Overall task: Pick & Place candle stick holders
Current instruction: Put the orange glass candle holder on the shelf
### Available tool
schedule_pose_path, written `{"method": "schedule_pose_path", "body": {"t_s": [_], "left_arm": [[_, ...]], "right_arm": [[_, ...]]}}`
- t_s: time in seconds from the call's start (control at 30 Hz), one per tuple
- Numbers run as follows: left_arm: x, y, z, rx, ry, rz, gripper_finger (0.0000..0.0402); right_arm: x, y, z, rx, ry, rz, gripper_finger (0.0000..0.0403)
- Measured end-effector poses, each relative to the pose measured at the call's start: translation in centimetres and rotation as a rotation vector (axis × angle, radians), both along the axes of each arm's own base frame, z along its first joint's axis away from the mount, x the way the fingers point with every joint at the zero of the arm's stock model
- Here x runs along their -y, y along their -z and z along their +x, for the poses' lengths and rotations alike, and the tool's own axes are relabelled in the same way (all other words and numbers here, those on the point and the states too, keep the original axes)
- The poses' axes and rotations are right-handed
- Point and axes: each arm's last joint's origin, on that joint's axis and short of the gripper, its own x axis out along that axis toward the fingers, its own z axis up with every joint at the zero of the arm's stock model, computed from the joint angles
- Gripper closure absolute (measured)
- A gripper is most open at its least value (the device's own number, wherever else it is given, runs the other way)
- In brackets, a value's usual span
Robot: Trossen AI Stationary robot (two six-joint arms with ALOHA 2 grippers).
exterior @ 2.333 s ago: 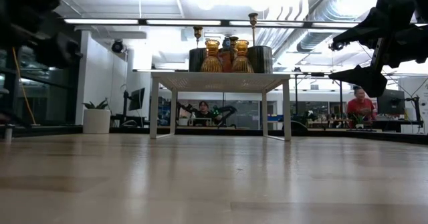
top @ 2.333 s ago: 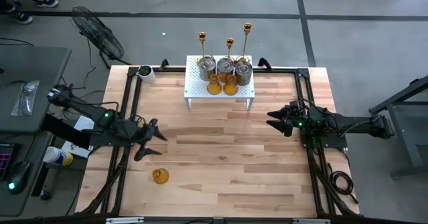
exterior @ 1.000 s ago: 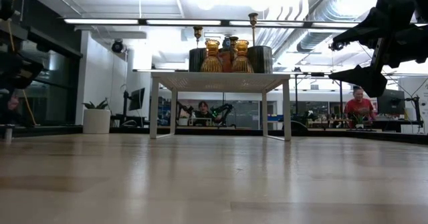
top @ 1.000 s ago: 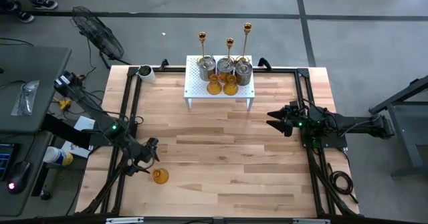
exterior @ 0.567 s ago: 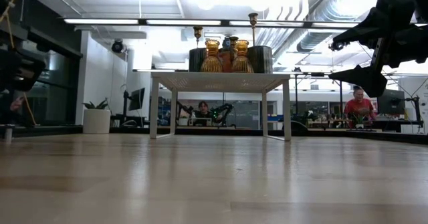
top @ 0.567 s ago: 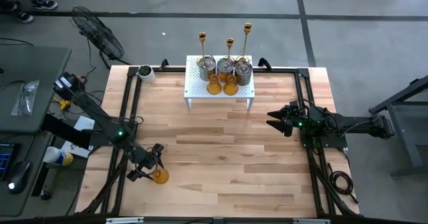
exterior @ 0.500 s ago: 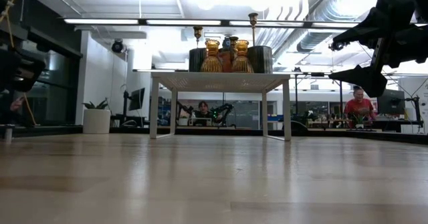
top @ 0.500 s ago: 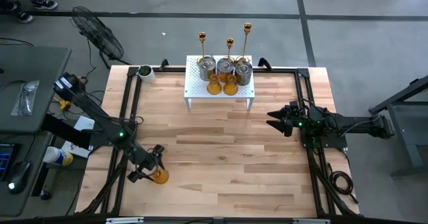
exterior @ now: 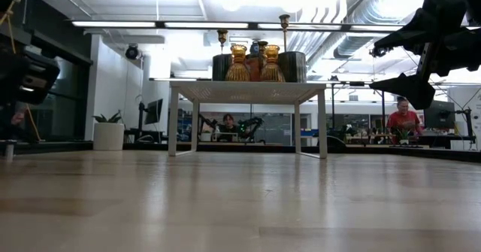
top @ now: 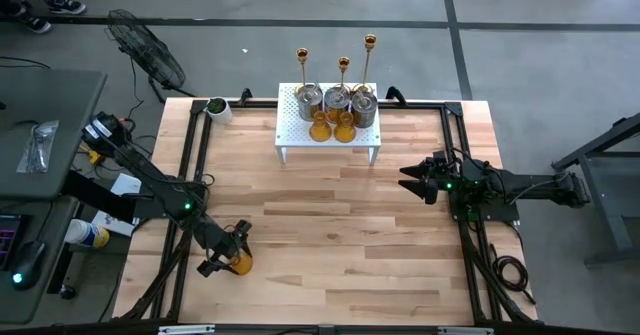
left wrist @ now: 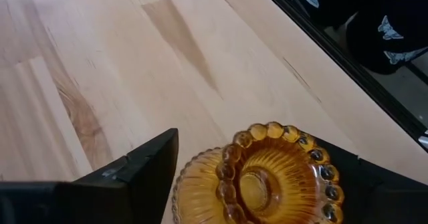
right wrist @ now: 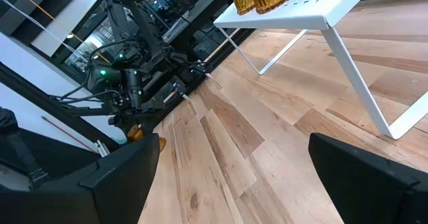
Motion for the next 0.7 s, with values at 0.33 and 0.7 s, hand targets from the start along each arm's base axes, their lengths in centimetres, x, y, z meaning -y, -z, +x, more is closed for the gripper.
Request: {"method": "schedule_pose_path", "body": {"t_s": [0.33, 0.7], "left_arm": [[-0.01, 0.02, -0.02, -0.003, 0.002, 0.001, 0.0199], [0.03, -0.43, 0.34, 0.064, -0.059, -0.008, 0.0254]], "right_arm": [[0.00, 0.00, 0.00, 0.000, 0.000, 0.000, 0.0027], [0.00, 0.00, 0.00, 0.000, 0.000, 0.000, 0.0027]]}}
